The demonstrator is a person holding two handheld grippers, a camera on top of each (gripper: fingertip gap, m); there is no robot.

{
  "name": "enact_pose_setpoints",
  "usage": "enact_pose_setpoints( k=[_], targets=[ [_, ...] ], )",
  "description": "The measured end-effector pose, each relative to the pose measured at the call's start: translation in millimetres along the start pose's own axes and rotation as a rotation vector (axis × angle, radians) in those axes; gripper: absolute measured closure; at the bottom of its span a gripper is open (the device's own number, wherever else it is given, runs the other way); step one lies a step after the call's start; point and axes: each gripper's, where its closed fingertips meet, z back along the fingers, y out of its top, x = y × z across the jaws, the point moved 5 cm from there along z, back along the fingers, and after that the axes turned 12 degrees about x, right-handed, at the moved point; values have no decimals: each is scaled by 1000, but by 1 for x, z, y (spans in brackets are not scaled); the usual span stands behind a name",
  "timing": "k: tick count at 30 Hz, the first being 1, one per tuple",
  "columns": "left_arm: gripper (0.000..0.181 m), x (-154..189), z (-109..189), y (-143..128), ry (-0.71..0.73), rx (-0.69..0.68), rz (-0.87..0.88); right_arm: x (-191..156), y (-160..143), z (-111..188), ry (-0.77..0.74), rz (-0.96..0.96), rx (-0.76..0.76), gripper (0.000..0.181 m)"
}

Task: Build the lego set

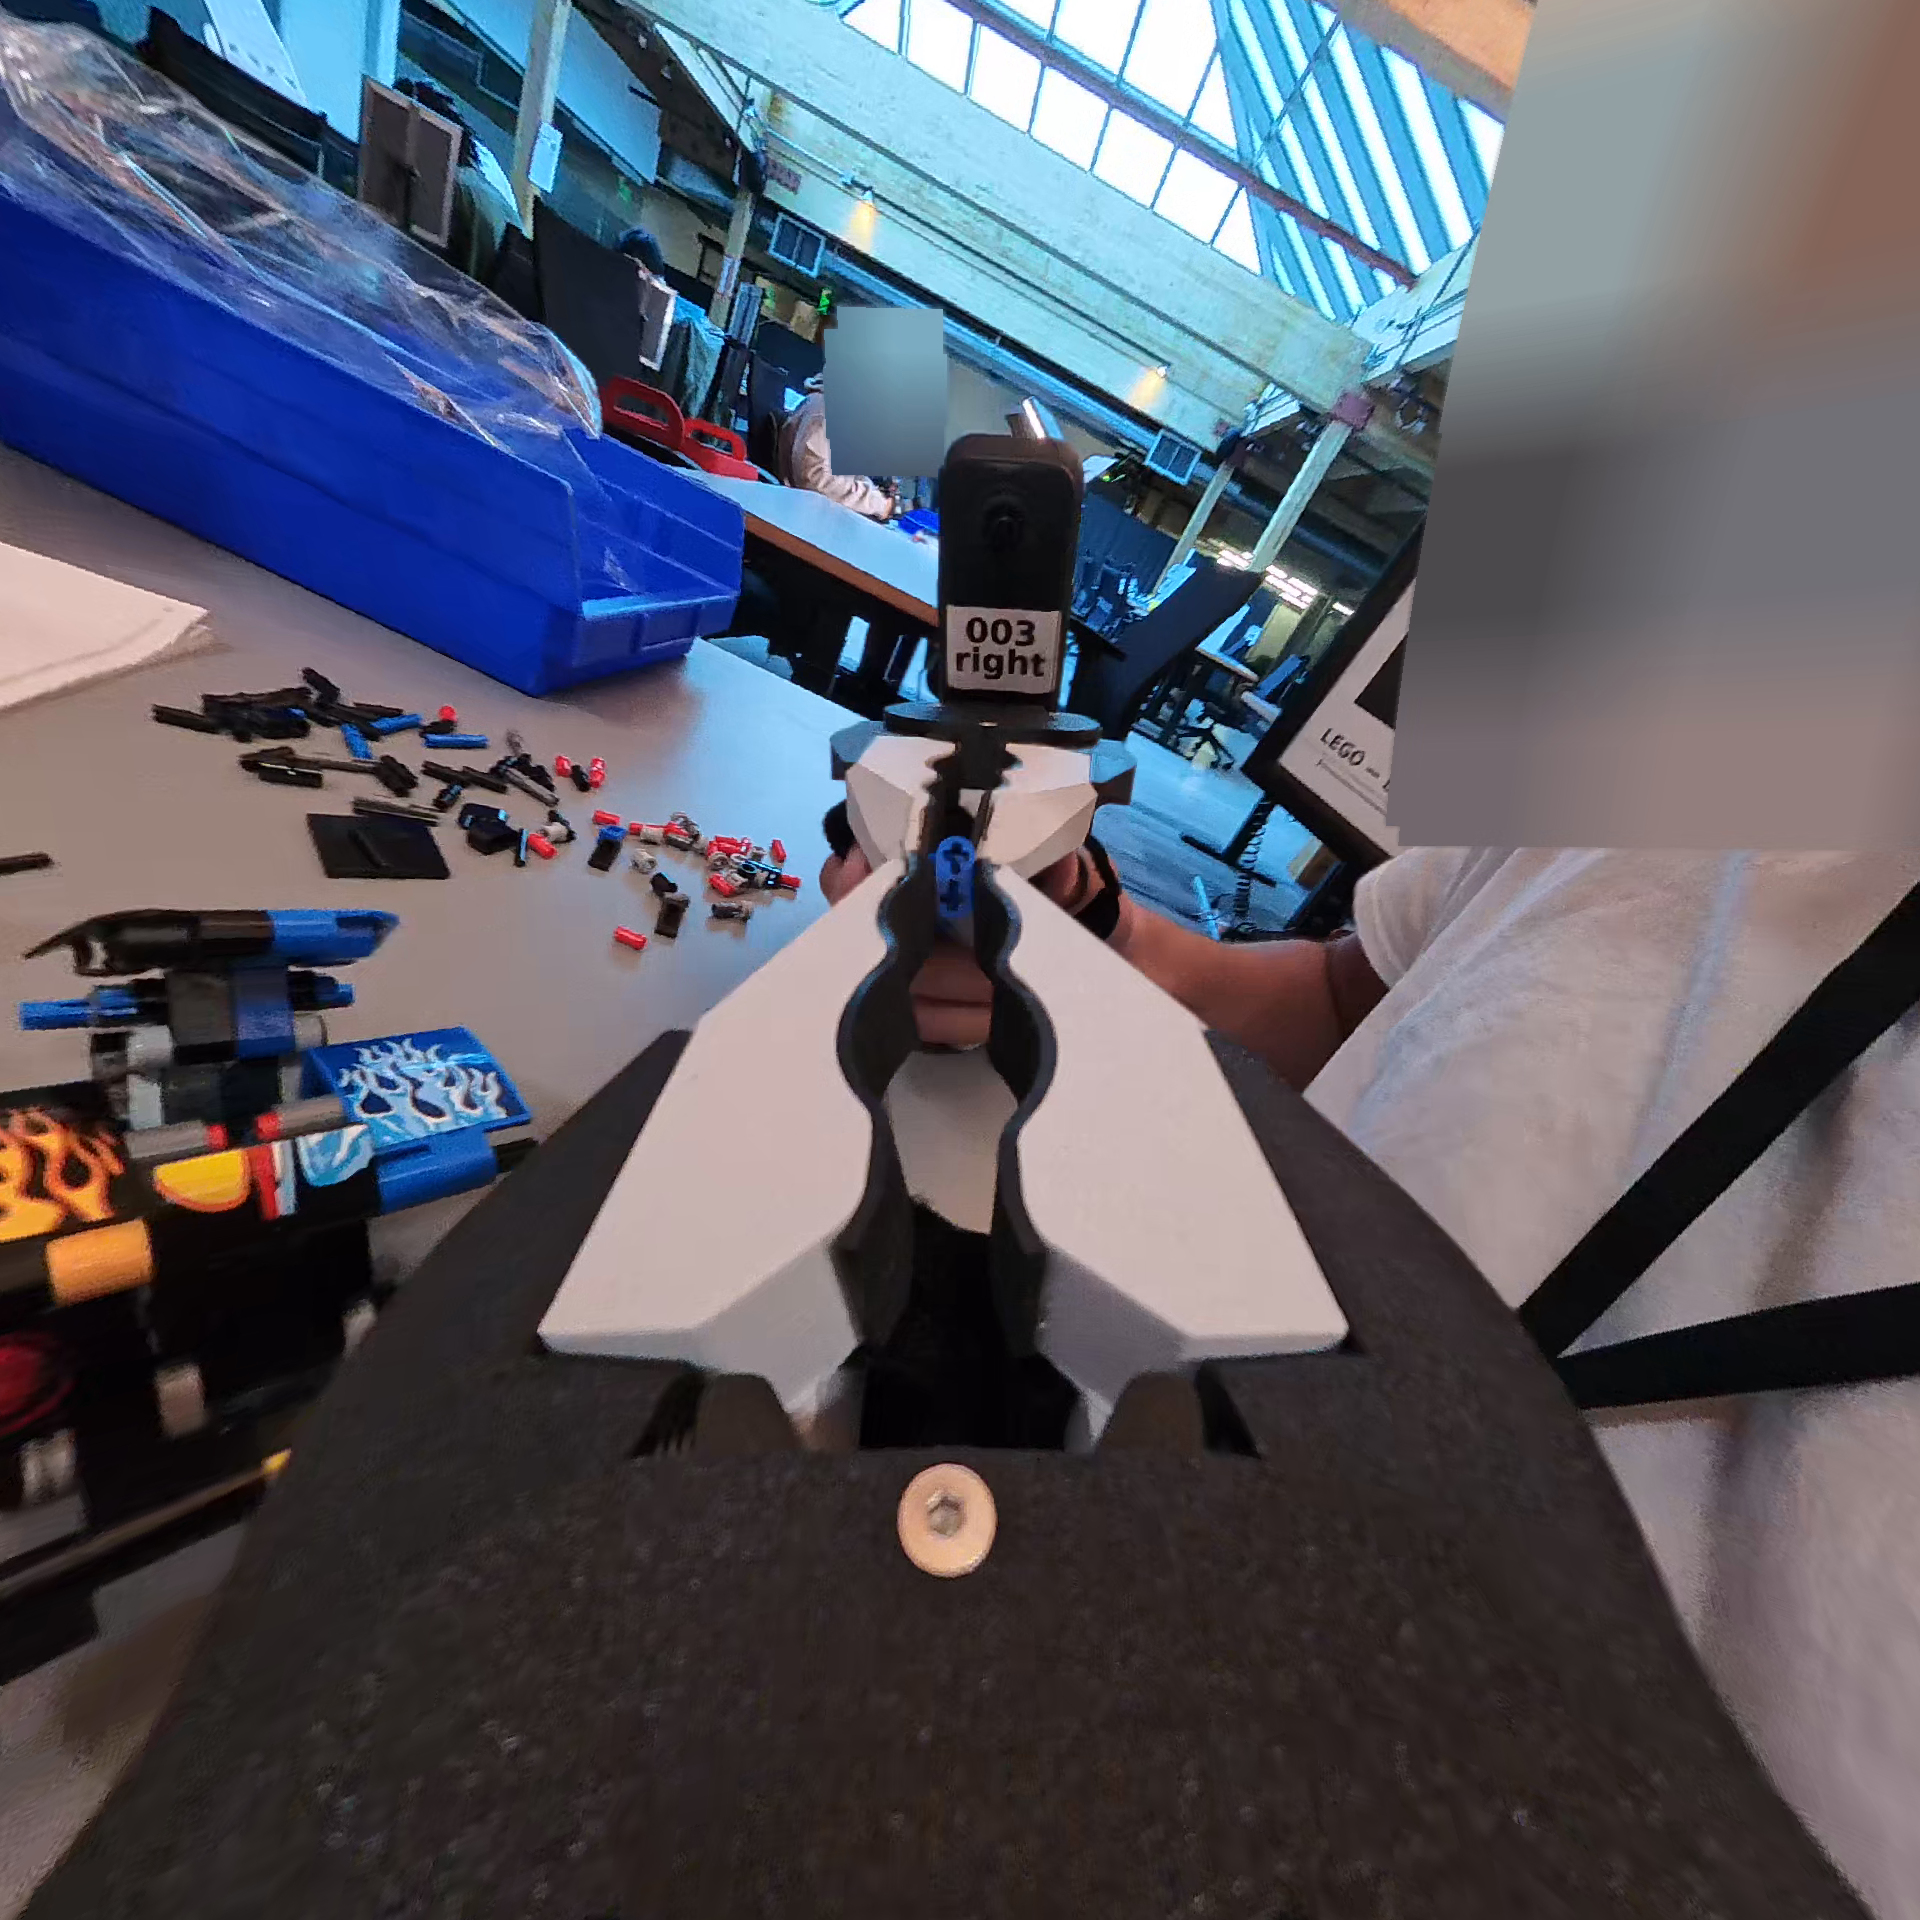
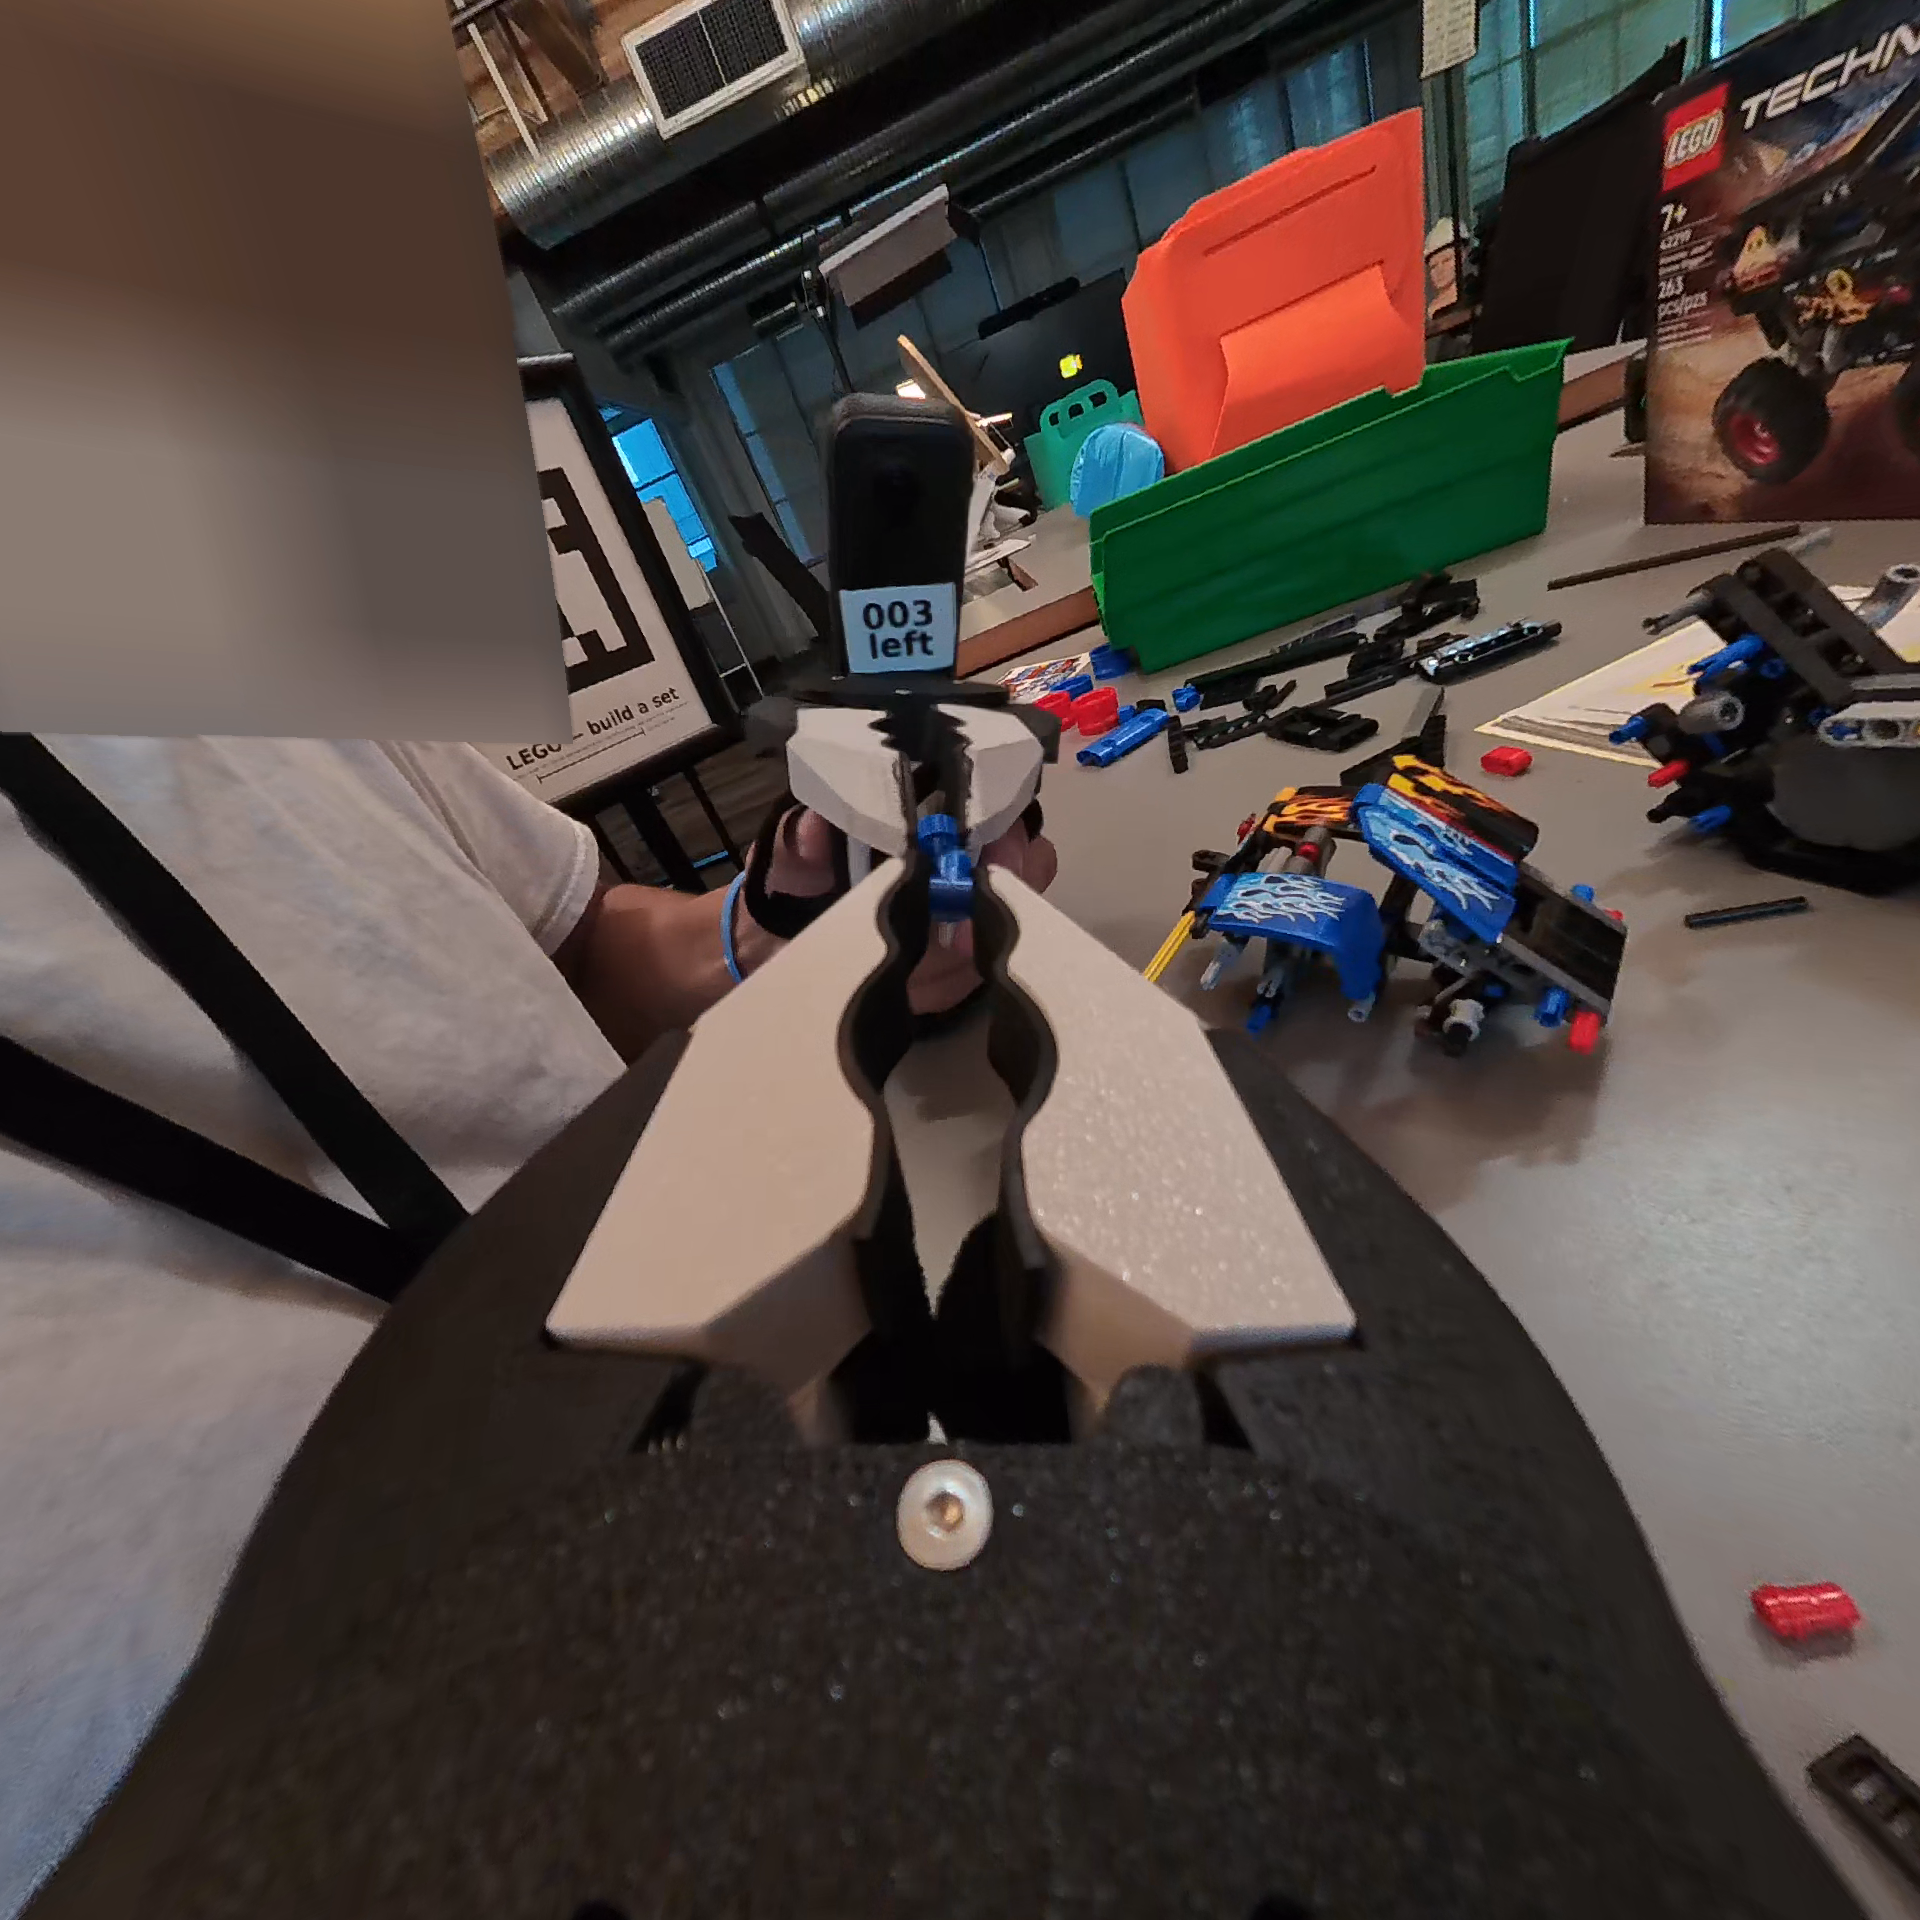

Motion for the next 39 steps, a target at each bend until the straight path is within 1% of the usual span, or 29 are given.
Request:
enact_pose_setpoints(
  k=[3, 8, 13, 16, 20, 23, 35, 39],
  targets=[
    [176, -2, -1, 0, -10, 16, 54, 0, 2, 1, 6, 0, 13, 175],
    [176, 0, -1, -1, -37, 3, 69, -2, 1, 1, 15, 7, 11, 175],
    [176, -2, -1, 0, -93, -49, 168, -5, -2, 1, 47, -8, -19, 175],
    [177, -5, 1, 0, -106, -90, 191, -6, -5, -2, 38, 19, -52, 175],
    [177, -6, 2, -1, -127, -65, 242, -5, -4, -2, 20, 13, -28, 175],
    [177, -7, 3, -3, -122, -59, 249, -3, 0, 1, 16, -4, 1, 175],
    [177, -8, -1, -5, -116, -53, 277, -3, -1, 1, 11, -9, -7, 175],
    [177, -9, 0, -7, -112, -93, 267, -3, -4, 2, 5, 2, -46, 175]
  ],
)
